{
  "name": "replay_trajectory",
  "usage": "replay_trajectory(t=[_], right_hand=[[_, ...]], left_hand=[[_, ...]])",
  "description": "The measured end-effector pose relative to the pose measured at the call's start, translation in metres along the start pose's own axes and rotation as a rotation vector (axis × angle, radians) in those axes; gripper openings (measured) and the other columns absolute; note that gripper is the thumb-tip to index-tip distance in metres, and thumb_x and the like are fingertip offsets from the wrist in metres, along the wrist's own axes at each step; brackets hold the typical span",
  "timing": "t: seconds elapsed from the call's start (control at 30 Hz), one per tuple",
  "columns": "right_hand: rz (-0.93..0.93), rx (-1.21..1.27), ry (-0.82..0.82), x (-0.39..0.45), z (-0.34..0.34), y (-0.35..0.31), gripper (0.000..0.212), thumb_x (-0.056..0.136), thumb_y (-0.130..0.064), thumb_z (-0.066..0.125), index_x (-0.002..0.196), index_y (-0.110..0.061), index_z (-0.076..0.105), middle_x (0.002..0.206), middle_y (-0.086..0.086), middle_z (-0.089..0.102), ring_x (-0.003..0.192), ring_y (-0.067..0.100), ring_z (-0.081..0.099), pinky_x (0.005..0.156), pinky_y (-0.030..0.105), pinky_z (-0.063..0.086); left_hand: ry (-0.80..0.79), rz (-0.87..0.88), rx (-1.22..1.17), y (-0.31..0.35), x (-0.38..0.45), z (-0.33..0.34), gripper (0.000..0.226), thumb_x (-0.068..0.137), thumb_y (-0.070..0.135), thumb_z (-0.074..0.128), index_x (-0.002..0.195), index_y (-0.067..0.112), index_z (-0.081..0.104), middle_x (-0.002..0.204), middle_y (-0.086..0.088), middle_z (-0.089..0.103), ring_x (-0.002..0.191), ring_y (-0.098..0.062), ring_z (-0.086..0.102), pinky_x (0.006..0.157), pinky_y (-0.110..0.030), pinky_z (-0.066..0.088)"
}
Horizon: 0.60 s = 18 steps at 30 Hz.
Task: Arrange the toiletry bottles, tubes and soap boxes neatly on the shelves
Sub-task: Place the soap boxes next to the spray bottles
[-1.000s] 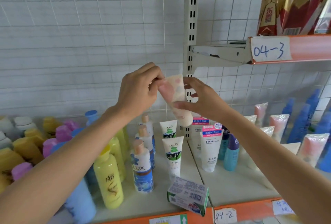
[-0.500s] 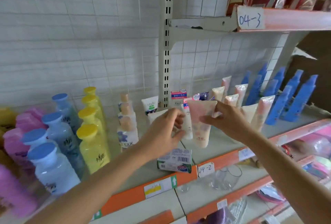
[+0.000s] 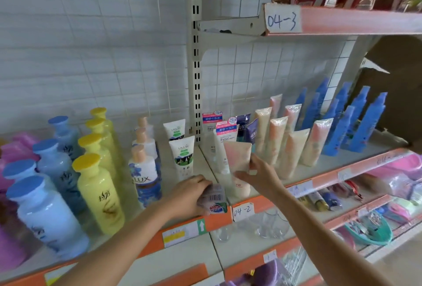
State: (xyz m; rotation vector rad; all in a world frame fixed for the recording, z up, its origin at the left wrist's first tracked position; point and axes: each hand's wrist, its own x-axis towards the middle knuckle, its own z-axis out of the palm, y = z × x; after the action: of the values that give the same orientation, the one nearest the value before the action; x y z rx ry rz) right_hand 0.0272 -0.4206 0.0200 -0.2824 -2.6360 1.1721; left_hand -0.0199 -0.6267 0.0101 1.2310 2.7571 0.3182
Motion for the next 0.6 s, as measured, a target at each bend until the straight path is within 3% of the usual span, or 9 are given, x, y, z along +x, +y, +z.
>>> replay_trajectory(t=[0.1,0.23,0.33,0.4,0.5,0.6], right_hand=[[-0.049,0.041,0.000,-0.003,-0.009,0.009,0.039,0.079,-0.024,0.071,0.113,-0.011,0.055,0.099,-0.004,0.061,0.090,0.013,0.056,0.060,0.006,0.035],[-0.097,0.178,0.049,-0.008,-0.051,0.022,0.039,0.079,-0.024,0.071,0.112,-0.012,0.055,0.097,-0.001,0.065,0.093,0.019,0.061,0.067,0.019,0.042],[-0.165,0.198,0.025,-0.018,-0.093,0.039,0.041,0.080,-0.022,0.071,0.116,-0.018,0.053,0.093,-0.005,0.065,0.084,0.013,0.061,0.063,0.007,0.043],[-0.169,0.184,0.018,-0.028,-0.118,0.058,0.033,0.080,-0.021,0.070,0.110,-0.018,0.056,0.090,-0.008,0.065,0.081,0.011,0.062,0.060,0.004,0.043],[-0.103,0.221,0.042,-0.043,-0.152,0.093,0.027,0.080,-0.019,0.070,0.103,-0.020,0.057,0.089,-0.009,0.066,0.076,0.007,0.061,0.065,0.015,0.047],[-0.040,0.234,0.067,-0.054,-0.179,0.128,0.026,0.079,-0.017,0.070,0.101,-0.021,0.058,0.092,-0.006,0.068,0.087,0.016,0.064,0.076,0.031,0.050]], left_hand=[[0.143,-0.045,-0.008,0.013,-0.002,0.003,0.074,0.070,0.054,0.070,0.130,0.020,0.046,0.123,0.005,0.049,0.114,-0.012,0.047,0.095,-0.024,0.041],[0.356,-0.159,-0.242,0.048,-0.004,0.003,0.089,0.055,0.072,0.059,0.125,0.018,0.051,0.114,0.009,0.049,0.105,-0.007,0.049,0.088,-0.016,0.041],[0.474,-0.253,-0.524,0.083,0.005,0.005,0.060,0.065,0.043,0.079,0.115,0.023,0.055,0.107,0.007,0.053,0.094,0.003,0.052,0.077,-0.005,0.040],[0.502,-0.273,-0.625,0.109,0.021,0.007,0.049,0.067,0.030,0.081,0.109,0.025,0.057,0.103,0.007,0.057,0.091,0.008,0.052,0.071,0.002,0.038],[0.451,-0.253,-0.769,0.153,0.051,0.012,0.052,0.065,0.029,0.083,0.110,0.023,0.058,0.102,0.010,0.060,0.090,0.008,0.054,0.068,-0.001,0.041],[0.390,-0.225,-0.873,0.194,0.075,0.026,0.061,0.048,0.055,0.077,0.101,0.033,0.057,0.101,0.014,0.064,0.091,0.006,0.058,0.071,-0.004,0.043]])
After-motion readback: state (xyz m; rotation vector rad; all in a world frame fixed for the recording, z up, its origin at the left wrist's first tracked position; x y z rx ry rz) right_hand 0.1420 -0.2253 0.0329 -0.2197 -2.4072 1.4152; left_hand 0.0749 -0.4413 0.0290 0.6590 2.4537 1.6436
